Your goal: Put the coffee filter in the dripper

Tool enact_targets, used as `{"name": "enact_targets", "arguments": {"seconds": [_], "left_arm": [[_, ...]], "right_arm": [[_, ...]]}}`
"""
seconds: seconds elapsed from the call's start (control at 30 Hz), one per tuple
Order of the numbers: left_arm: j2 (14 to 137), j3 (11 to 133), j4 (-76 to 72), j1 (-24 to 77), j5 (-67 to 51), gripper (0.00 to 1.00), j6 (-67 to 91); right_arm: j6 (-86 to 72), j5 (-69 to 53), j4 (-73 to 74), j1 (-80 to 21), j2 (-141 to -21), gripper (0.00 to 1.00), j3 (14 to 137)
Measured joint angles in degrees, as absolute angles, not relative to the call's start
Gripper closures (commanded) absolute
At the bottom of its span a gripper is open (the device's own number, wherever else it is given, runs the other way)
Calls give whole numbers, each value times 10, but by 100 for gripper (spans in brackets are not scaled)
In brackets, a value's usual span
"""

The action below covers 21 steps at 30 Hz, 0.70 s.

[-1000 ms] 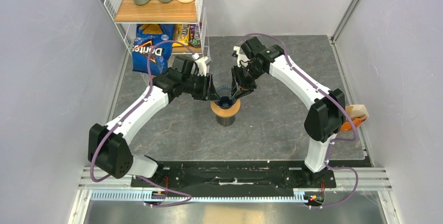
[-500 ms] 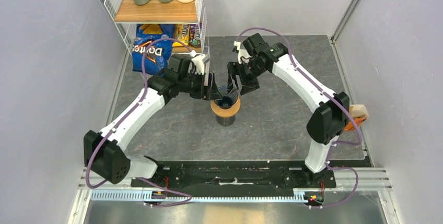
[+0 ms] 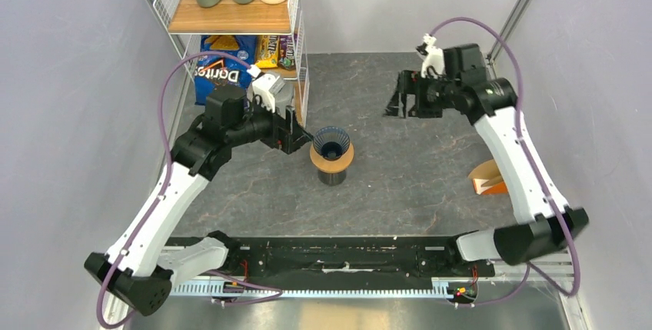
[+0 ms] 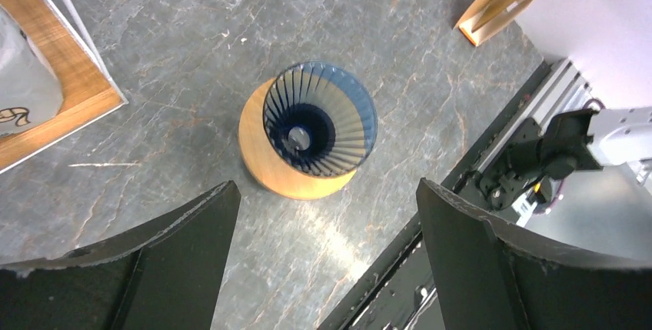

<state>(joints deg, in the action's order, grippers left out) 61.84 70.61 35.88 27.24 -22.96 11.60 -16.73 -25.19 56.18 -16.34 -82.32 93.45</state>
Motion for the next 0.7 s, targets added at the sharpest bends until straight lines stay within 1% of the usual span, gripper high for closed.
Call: {"name": "enact_targets", "arguments": {"seconds": [0.13, 0.33, 0.47, 0.57, 0.7], "left_arm": [[566, 679, 366, 272, -230, 6, 82], [542, 658, 398, 272, -244, 5, 13], [531, 635, 416, 272, -276, 5, -28], [527, 628, 434, 272, -319, 6, -60], [543, 630, 467, 272, -383, 7, -102]], "right_arm": [[-57, -243, 582, -143, -732, 3, 884], [190, -222, 703, -139, -665, 3, 893], [316, -152, 770, -136, -662, 3, 870], [394, -87, 803, -136, -680, 7, 844], [482, -8, 820, -134, -718, 9, 818]]}}
